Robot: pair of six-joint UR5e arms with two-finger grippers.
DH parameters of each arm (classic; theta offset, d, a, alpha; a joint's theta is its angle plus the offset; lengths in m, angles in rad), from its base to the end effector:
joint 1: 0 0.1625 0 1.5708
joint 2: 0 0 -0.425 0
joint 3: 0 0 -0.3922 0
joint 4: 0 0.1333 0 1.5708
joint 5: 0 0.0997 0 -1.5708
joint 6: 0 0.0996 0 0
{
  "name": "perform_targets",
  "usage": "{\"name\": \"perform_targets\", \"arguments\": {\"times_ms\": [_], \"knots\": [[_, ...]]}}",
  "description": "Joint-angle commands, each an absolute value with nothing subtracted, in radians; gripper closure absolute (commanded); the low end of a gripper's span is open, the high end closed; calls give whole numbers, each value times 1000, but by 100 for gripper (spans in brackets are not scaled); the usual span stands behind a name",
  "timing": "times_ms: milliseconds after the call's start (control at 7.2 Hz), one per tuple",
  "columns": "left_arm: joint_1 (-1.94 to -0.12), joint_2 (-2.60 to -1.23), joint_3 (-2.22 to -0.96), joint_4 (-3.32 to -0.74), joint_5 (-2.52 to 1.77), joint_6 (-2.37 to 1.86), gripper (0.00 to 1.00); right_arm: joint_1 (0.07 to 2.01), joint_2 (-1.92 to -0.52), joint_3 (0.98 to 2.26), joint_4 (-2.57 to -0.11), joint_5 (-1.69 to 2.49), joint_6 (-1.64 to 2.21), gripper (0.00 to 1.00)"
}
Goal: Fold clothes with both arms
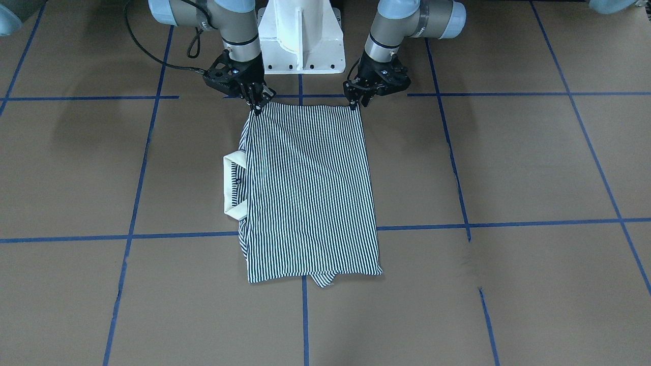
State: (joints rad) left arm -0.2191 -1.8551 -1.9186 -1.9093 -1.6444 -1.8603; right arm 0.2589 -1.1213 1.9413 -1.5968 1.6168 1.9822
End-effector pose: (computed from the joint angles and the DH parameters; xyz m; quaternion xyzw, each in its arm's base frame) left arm 0.5328 -0.2477 0.3125 -0.0489 0.4647 -0.2058 0.8598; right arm -0.5404 -0.2763 0.2572 -0.0506 -0.3838 0.2949 0.8736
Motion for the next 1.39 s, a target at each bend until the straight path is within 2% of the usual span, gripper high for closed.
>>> {"name": "perform_targets", "arguments": {"times_ms": [0, 139, 278, 694, 833, 1111, 1249], "knots": [[-218, -1862, -1913, -1910, -1646, -1856, 59, 258, -1126, 1940, -1597, 1617, 1980, 100], [-218, -1868, -1914, -1910, -1646, -1858, 87, 259, -1126, 1940, -1595, 1617, 1980, 100], [-218, -1870, -1913, -1910, -1647, -1859, 100, 258, -1124, 1940, -1595, 1617, 1980, 100], [-219, -1882, -1933, -1908, -1647, -1862, 100, 258, -1127, 1942, -1595, 1617, 1979, 100], [-224, -1875, -2015, -1869, -1647, -1864, 100, 258, -1127, 1968, -1598, 1618, 1982, 100], [-225, -1884, -2184, -1696, -1651, -1862, 100, 277, -1184, 2131, -1601, 1630, 1982, 100], [-312, -1914, -2175, -1695, -1649, -1838, 100, 361, -1174, 2114, -1600, 1652, 1965, 100]]}}
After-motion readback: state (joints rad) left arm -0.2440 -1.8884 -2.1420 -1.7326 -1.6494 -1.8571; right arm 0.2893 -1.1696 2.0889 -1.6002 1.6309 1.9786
